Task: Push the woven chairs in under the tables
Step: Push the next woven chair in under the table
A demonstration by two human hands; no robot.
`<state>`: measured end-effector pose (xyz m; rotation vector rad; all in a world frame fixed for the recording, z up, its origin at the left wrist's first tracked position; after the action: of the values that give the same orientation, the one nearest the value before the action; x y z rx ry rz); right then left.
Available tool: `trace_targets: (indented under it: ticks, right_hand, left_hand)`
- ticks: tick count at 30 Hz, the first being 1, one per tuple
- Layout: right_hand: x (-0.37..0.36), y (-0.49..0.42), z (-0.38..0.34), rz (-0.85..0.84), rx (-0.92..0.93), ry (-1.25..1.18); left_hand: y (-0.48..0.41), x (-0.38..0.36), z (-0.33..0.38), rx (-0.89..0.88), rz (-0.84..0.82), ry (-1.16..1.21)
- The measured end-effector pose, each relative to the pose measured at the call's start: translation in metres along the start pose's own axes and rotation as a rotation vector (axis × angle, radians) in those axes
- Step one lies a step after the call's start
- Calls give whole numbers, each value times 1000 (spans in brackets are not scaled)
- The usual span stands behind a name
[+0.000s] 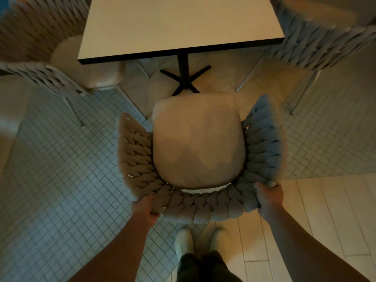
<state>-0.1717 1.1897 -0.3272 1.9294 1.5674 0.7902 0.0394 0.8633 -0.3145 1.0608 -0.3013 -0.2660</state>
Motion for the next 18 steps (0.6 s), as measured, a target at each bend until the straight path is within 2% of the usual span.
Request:
trace_targets:
  ticks: [14,18]
  right_hand:
    - [-3,-2,8,16,-5,-52]
    - [-8,1,14,9,-9,-76]
  left_hand:
    - [-15,6,1,-15,-27,31]
    - [-22,16,7,-17,24,20]
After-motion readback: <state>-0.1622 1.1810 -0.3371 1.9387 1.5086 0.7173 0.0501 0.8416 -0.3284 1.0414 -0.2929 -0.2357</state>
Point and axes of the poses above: each hand's wrist, its own y-axis away from the middle knuckle, its own x-axis out of the back of the hand, z = x × y, the point moved 8 cm from there along -y, towards the middle knuckle, and after that the axes turned 2 degrees about -z, right-handed, at the moved point
